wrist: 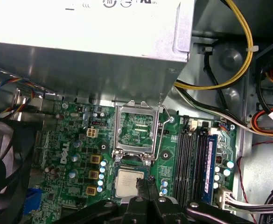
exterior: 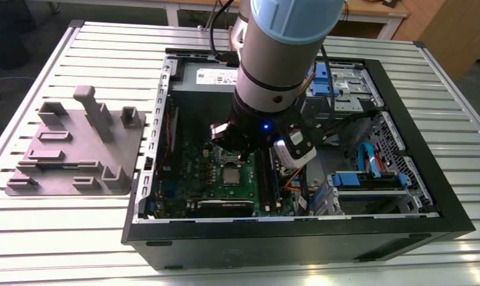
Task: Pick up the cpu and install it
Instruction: 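Close the cpu cover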
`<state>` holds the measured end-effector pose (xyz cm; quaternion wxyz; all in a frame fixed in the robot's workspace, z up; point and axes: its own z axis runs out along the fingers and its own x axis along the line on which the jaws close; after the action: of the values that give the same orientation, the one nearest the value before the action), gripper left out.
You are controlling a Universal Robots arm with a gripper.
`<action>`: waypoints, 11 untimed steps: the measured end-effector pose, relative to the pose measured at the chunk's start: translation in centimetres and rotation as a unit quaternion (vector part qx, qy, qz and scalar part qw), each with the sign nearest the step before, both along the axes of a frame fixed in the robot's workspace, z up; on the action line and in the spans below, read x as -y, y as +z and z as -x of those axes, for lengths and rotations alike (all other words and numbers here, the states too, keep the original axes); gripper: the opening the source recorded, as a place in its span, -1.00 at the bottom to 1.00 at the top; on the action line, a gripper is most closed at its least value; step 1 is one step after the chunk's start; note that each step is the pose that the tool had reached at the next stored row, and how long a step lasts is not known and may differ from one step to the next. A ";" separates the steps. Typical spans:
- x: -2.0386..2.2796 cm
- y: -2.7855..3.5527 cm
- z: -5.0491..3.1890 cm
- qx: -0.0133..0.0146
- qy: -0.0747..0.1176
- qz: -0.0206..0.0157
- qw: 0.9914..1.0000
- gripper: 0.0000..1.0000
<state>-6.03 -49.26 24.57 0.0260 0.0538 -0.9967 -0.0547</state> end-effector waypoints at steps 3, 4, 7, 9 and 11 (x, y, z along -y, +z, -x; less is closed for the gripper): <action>0.00 0.00 0.00 0.000 0.000 0.000 1.000 -0.79; 0.00 0.00 0.00 0.000 0.000 0.000 1.000 -0.79; 0.01 0.00 -0.01 0.000 0.000 -0.006 1.000 -0.79; 0.03 0.00 -0.01 0.000 0.000 -0.023 1.000 -0.79; 0.06 -0.02 -0.02 0.000 0.000 -0.038 0.999 -0.79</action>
<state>-6.01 -49.32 24.55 0.0243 0.0548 -0.9939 -0.0928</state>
